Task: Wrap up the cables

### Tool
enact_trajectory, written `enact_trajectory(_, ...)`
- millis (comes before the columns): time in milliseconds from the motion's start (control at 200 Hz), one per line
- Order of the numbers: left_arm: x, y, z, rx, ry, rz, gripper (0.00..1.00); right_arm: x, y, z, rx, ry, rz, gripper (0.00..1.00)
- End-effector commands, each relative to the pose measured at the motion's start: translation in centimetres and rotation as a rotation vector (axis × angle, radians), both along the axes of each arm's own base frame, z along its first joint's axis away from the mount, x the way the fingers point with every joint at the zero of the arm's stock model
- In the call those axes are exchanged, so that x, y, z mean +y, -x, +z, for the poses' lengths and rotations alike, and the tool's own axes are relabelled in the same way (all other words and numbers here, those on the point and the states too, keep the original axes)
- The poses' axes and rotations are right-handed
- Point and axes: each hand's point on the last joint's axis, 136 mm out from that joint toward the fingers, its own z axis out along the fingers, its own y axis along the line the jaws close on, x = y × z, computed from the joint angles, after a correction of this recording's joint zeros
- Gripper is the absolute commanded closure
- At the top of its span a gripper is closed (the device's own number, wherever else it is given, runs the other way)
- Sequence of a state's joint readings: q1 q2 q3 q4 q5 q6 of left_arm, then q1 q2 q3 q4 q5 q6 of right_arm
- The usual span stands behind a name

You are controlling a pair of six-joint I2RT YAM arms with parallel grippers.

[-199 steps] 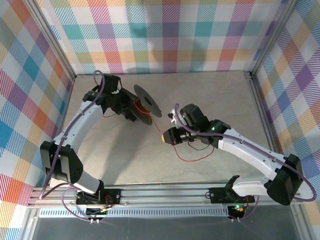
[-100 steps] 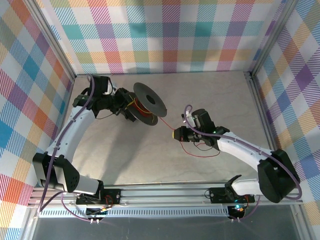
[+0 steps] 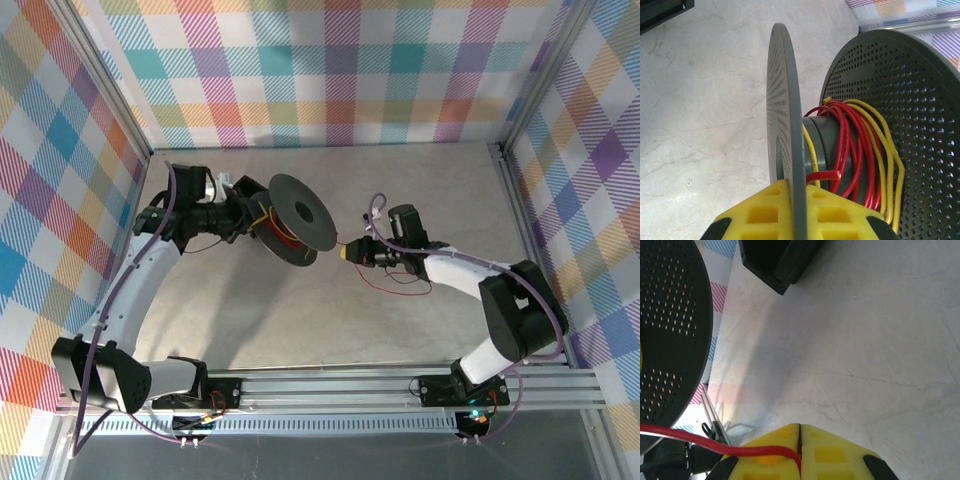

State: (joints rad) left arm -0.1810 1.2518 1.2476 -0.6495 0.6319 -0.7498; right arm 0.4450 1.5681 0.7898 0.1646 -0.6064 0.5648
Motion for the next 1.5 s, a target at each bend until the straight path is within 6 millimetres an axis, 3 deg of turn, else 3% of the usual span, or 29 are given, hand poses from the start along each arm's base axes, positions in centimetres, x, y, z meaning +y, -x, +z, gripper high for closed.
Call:
enact_trajectory(0, -1.1, 3.8, 8.6, -0.229, 0.169, -0.153, 1.00, -4.6, -0.5, -6.4, 0.204, 0.179, -0.161, 1.00)
enact_trajectory(315, -2.2, 5.3, 7.2, -0.220, 0.159, -0.195, 1.00, -2.6, -2.7, -4.6, 0.178, 0.097, -0.112, 1.00)
enact_trajectory(660, -3.1, 5.5, 5.3, -0.209, 0.113, -0.202, 1.00, -1.7, -3.4, -3.1, 0.169, 0.054, -0.088, 1.00)
enact_trajectory(905, -1.1, 3.8, 4.5, -0.231, 0.013, -0.058, 1.00, -1.7, -1.8, -0.5, 0.132, 0.023, -0.050, 0.68)
enact_trajectory(1185, -0.7, 2.9, 4.2, -0.237, -0.005, -0.017, 1.00, -3.1, 1.1, 2.7, 0.065, 0.016, -0.065, 0.42)
enact_trajectory(1495, -0.7, 2.9, 4.3, -0.246, 0.000, -0.015, 1.00, -4.2, 3.0, 7.7, -0.030, -0.015, -0.091, 0.16)
